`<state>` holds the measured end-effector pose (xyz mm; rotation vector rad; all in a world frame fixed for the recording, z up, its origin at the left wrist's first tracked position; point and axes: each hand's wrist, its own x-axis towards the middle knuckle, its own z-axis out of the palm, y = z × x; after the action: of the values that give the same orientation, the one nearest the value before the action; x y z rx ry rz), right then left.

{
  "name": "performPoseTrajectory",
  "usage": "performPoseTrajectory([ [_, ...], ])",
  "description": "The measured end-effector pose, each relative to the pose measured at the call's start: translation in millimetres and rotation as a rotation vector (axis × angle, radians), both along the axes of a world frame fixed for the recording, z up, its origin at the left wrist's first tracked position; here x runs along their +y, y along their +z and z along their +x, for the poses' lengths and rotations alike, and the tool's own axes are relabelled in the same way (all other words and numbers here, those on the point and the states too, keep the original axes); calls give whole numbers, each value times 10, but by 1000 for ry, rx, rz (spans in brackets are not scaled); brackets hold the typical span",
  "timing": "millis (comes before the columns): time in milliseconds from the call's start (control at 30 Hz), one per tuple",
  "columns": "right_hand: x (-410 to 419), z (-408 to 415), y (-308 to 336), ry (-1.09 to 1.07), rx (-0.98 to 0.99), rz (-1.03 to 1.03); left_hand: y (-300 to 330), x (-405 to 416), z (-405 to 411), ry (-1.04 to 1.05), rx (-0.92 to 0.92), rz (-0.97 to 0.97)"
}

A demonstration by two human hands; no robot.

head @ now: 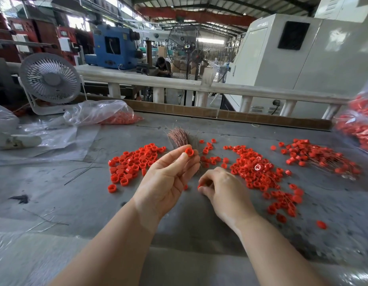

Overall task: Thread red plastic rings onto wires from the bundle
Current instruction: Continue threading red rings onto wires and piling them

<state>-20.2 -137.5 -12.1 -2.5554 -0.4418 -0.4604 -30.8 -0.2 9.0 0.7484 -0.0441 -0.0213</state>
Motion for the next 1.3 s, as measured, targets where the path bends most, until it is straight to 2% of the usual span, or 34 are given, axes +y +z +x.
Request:
performPoseTrajectory([
  [233,3,15,143,53,22,590,15,-3,4,43,17,-31],
  [367,-19,2,201,132,-3,786,22,-27,-6,35,9,17],
  [700,-21,-18,230,156,-37,897,2,-96,-25,-26,-28,130],
  [1100,-9,-38,247,185,-162,687,9,-84,-28,-14,-28,153],
  [1300,0,-31,228,142,-115,734,28,-96,-48,-1,-29,144],
])
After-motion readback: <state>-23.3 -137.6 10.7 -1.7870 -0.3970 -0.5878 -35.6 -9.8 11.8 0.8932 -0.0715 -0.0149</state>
